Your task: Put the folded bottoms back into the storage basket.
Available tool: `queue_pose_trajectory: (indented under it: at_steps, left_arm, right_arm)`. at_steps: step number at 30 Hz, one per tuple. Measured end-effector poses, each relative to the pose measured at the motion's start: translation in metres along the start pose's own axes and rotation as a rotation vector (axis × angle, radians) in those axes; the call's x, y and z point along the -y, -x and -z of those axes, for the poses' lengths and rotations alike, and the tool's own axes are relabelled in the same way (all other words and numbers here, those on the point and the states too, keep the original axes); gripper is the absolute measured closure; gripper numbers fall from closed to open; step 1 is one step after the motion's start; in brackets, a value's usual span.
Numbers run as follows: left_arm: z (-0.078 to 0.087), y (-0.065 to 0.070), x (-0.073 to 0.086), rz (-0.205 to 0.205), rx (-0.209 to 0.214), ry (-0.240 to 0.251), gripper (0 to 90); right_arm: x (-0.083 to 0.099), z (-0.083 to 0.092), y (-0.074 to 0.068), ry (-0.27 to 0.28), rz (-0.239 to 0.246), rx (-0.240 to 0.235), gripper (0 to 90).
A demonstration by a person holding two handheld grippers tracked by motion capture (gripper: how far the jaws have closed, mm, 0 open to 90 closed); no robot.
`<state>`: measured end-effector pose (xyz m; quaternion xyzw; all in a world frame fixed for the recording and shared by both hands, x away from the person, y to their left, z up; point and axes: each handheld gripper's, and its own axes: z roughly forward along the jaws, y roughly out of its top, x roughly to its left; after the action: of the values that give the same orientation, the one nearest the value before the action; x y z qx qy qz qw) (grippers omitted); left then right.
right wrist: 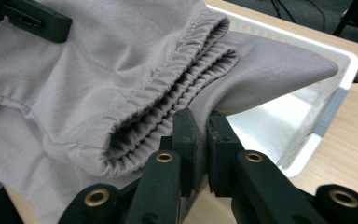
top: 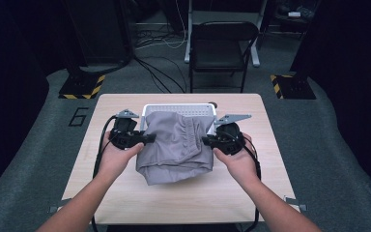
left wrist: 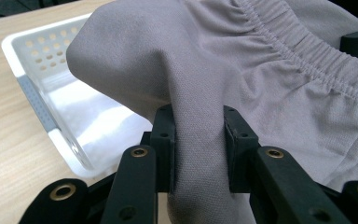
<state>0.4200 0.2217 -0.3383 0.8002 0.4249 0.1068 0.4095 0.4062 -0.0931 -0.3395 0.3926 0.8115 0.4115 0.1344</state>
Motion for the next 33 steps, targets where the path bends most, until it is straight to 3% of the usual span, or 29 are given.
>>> queue_pose_trajectory:
  at_steps: [10, 11, 14, 28, 33]
  left_arm:
    - [-0.01, -0.005, -0.023, -0.005, -0.029, 0.008, 70.3]
    - [-0.013, -0.005, -0.025, -0.003, -0.035, 0.006, 70.2]
    - [-0.017, -0.008, -0.03, 0.001, -0.035, 0.006, 70.2]
    - [-0.033, -0.018, -0.052, -0.019, -0.053, -0.007, 70.2]
    - [-0.039, -0.024, -0.056, -0.008, -0.059, -0.012, 70.2]
  right_arm:
    - [-0.02, -0.007, 0.015, -0.039, -0.019, 0.018, 83.8]
    - [-0.021, -0.008, 0.018, -0.031, -0.005, 0.016, 83.7]
    - [-0.025, -0.01, 0.022, -0.043, -0.035, 0.02, 83.7]
    - [-0.042, -0.022, 0.038, -0.055, -0.043, 0.071, 83.7]
    - [-0.045, -0.025, 0.042, -0.058, -0.046, 0.082, 83.7]
